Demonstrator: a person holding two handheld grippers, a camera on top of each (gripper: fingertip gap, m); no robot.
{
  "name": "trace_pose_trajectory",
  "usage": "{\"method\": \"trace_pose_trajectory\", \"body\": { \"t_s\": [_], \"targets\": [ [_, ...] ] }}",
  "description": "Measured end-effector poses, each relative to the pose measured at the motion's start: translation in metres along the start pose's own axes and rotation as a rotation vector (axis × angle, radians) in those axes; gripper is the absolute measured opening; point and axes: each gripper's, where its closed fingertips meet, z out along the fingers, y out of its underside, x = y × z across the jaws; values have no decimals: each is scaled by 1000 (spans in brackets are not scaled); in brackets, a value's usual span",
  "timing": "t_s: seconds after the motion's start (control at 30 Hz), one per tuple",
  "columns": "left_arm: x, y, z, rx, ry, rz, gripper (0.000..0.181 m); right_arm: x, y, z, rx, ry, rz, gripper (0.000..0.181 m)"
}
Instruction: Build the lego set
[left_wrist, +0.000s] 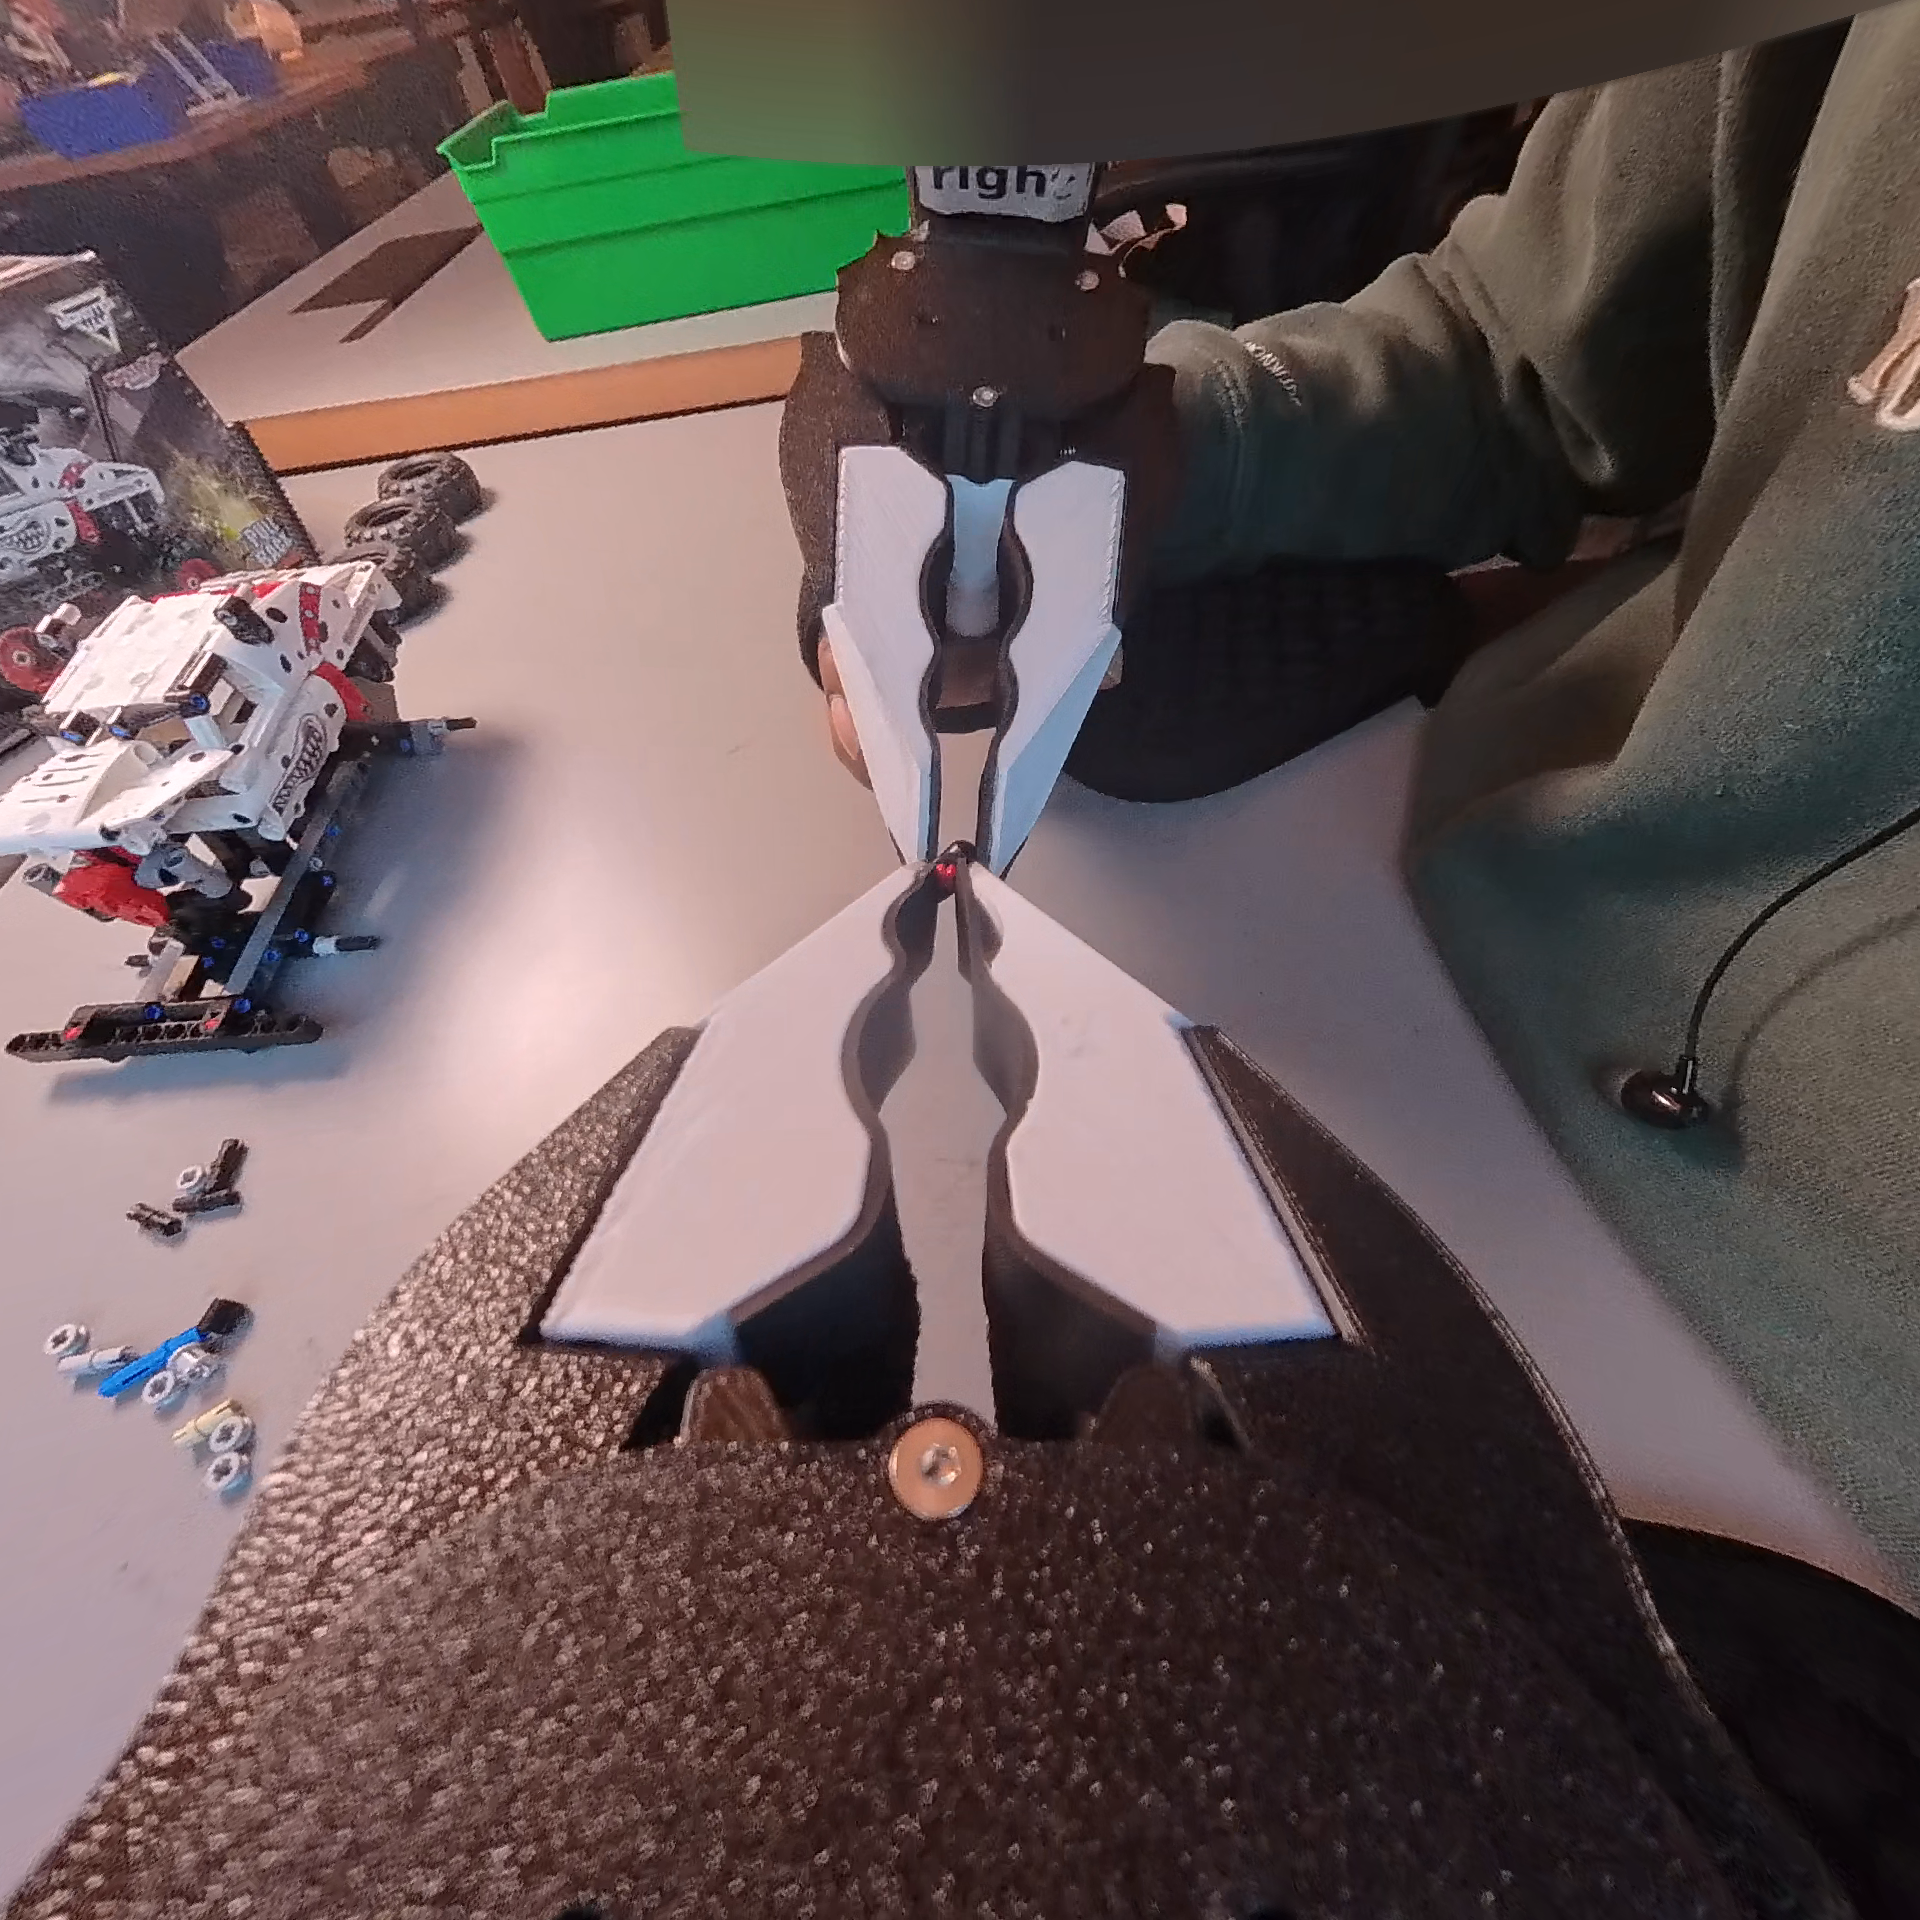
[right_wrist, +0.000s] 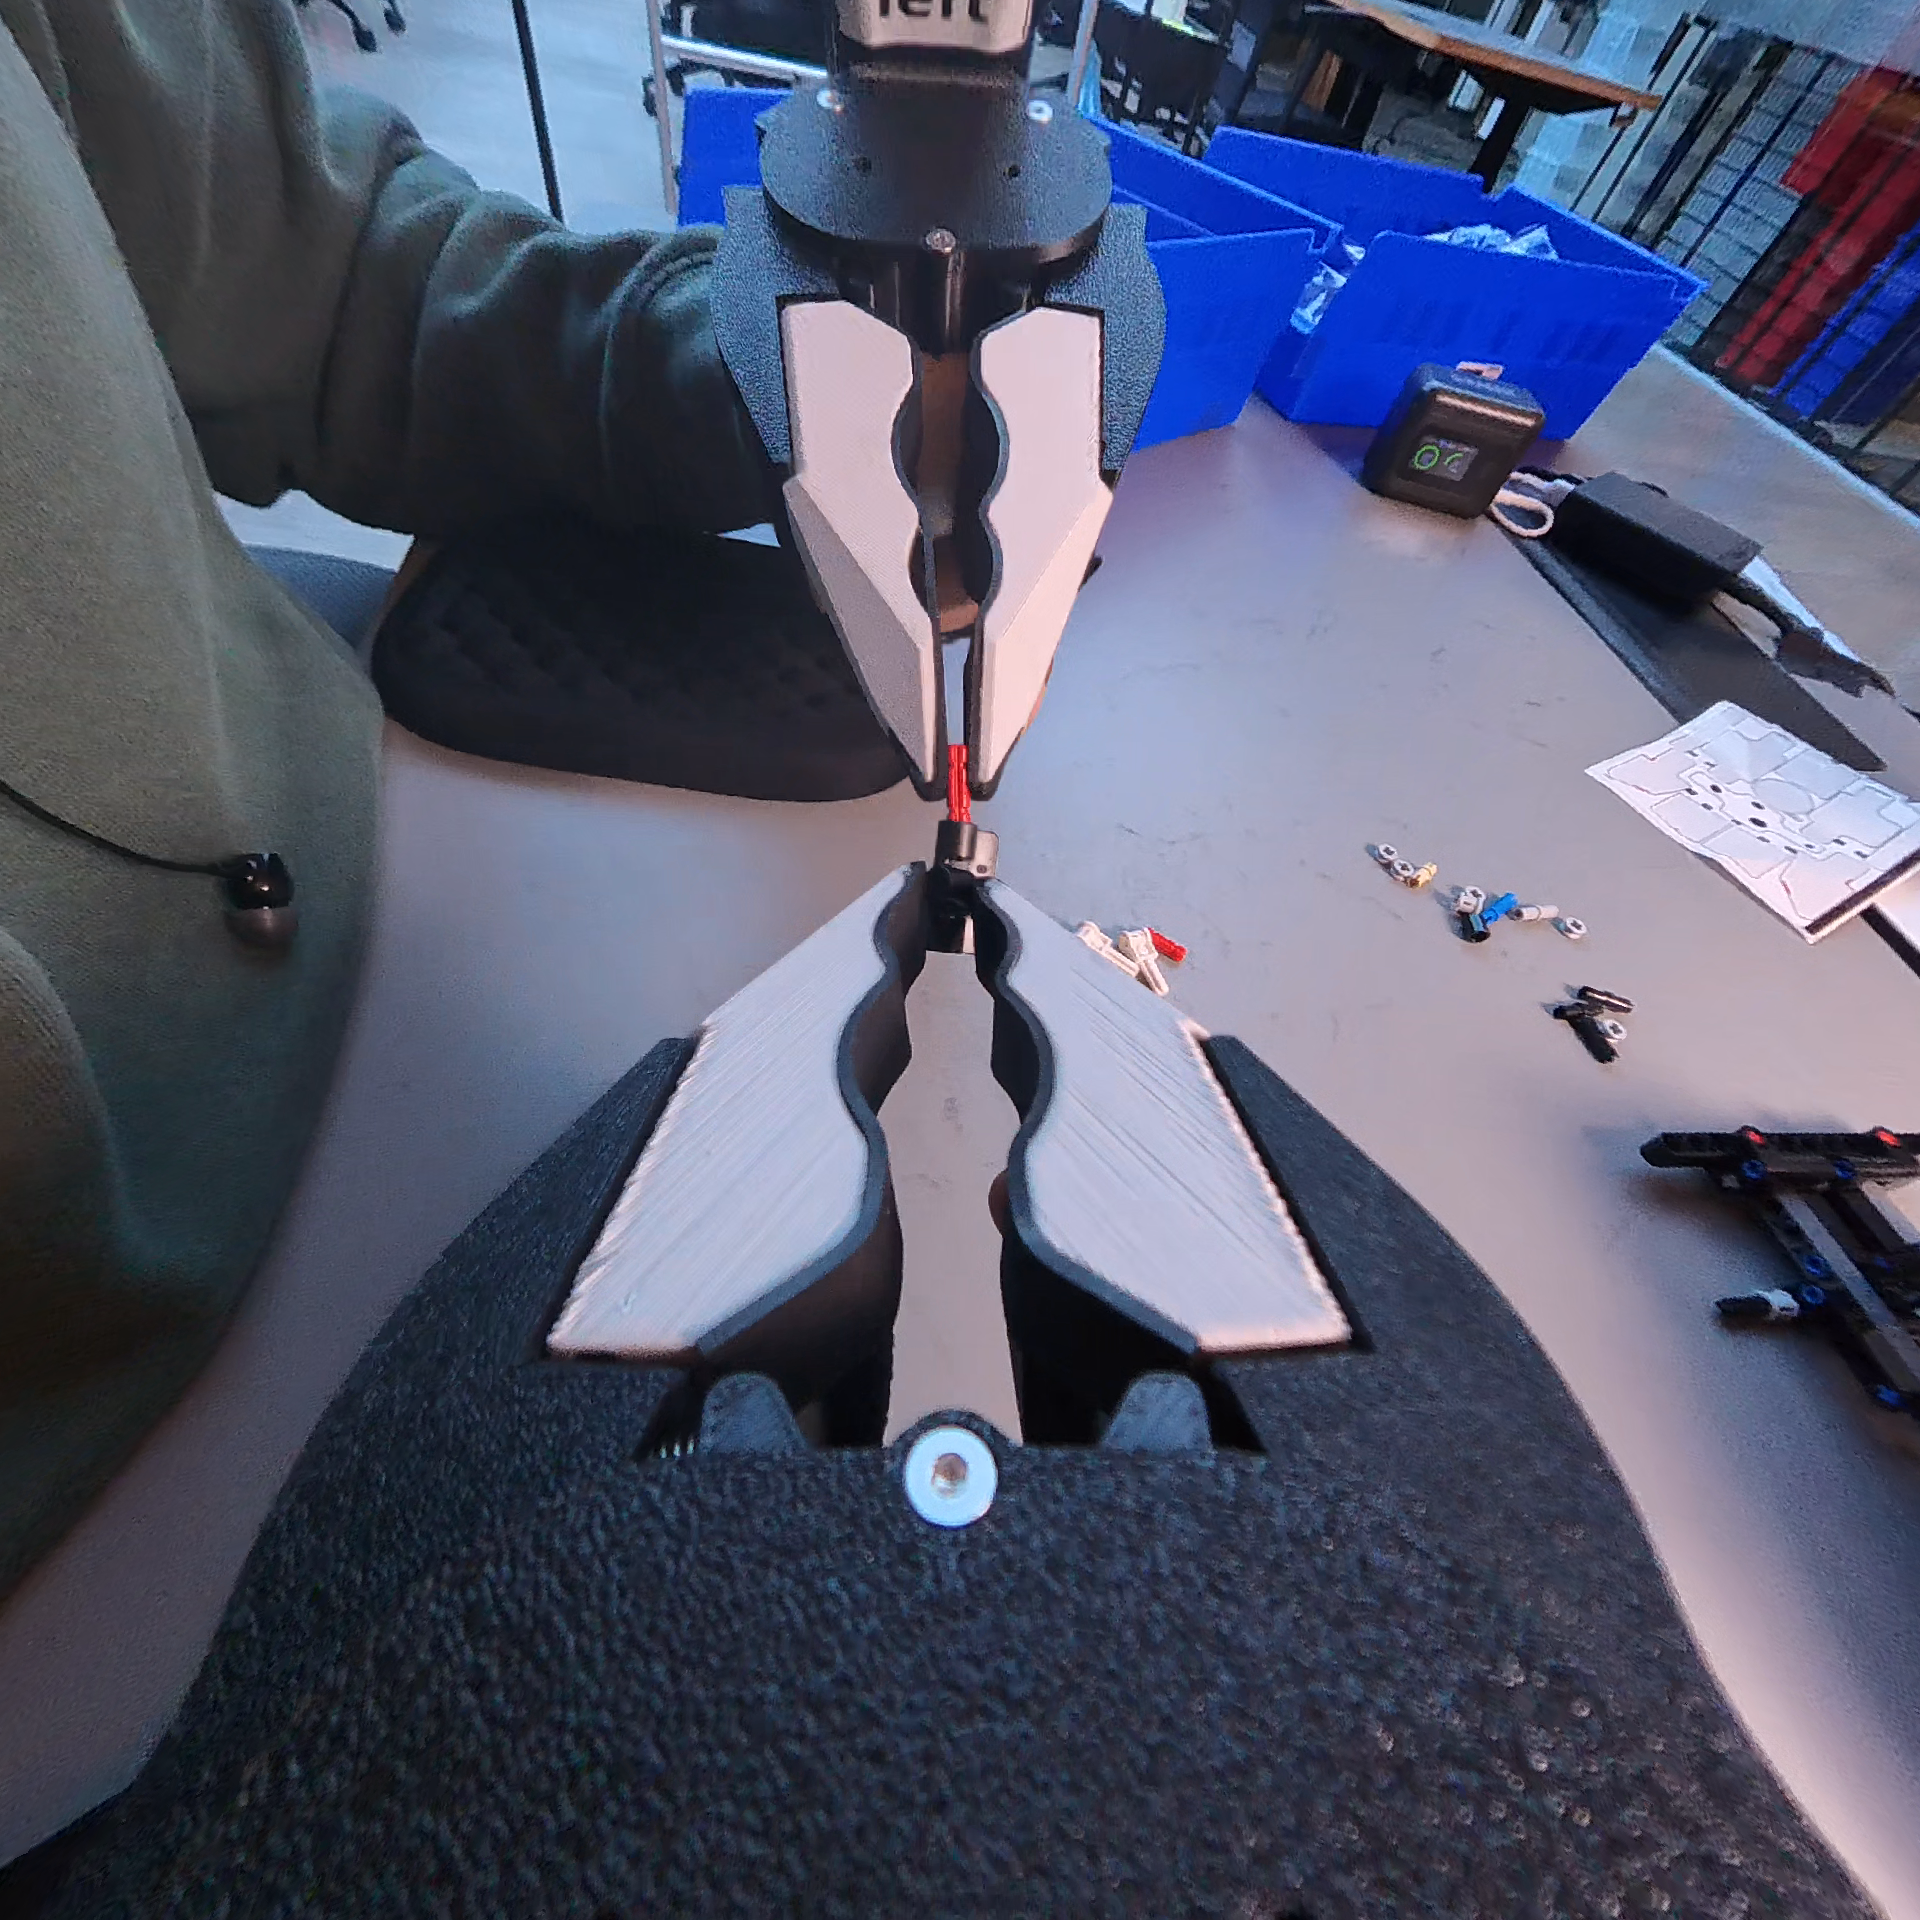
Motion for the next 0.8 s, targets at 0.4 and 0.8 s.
{"method": "trace_pose_trajectory", "body": {
  "t_s": [0.4, 0.8],
  "targets": [
    [5, 6, 5, -11, 72, -120, 1, -2, 8, 3, -41, 31, -101, 6],
    [3, 7, 10, -40, 3, -45, 1, 1, 9, -1, -53, 49, -100, 5]
  ]
}}
